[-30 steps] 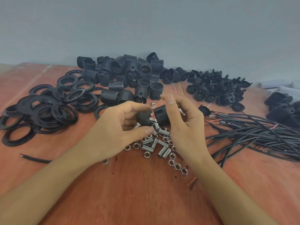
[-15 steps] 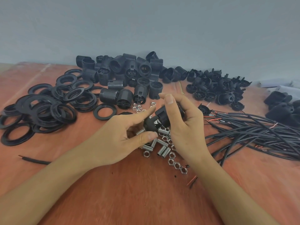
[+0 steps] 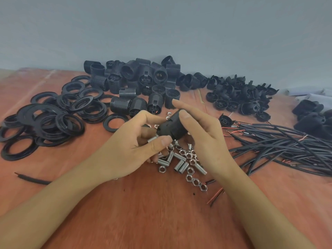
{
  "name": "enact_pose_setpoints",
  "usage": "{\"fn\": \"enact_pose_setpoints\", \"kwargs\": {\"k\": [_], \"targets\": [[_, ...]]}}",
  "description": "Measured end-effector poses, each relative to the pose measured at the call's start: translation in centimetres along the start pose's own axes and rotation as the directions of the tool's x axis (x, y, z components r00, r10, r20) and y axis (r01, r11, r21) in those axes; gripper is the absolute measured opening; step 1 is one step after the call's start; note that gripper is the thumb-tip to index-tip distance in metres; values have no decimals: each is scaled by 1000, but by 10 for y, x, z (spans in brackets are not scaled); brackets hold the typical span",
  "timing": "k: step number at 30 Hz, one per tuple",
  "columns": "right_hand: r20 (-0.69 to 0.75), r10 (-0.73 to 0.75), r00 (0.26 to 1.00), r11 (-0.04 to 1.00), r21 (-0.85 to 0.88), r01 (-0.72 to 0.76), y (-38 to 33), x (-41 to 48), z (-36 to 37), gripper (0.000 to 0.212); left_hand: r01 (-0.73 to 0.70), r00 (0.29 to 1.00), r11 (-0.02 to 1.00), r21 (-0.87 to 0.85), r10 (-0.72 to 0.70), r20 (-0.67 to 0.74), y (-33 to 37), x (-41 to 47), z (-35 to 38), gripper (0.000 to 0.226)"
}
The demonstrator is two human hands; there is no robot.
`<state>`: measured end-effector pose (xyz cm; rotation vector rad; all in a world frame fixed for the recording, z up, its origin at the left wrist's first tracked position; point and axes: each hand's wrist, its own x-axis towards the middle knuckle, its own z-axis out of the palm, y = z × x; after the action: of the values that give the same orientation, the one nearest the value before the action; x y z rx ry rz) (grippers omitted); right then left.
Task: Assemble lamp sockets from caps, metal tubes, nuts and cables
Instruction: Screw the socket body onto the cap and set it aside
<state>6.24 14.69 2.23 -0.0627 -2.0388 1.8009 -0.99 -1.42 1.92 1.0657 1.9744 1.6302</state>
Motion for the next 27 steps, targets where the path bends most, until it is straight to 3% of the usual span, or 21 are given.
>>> {"fn": "enact_pose_setpoints", "kwargs": {"k": [4, 9, 13, 18, 27], "targets": [[-39, 56, 998, 998, 40, -55, -5, 2, -3, 34, -35, 999, 998, 53, 36, -12, 1, 2, -1, 28], [-86, 98, 991, 995, -2, -99, -3, 4, 0, 29, -1, 996, 994, -106, 10, 86, 0, 1, 1, 34], [-77, 116, 990, 990, -73, -121, -1, 4, 3, 39, 20, 990, 995, -98, -6, 141, -1, 0, 0, 29], [-5, 103, 995, 978, -181, -102, -7, 2, 8, 56, 4, 993, 1000, -23, -1, 117, -5, 0, 2, 17], [-126, 65, 990, 936, -336, -105, 0, -2, 13, 47, -128, 992, 969, 211, 123, 36, -9, -2, 3, 23]]}}
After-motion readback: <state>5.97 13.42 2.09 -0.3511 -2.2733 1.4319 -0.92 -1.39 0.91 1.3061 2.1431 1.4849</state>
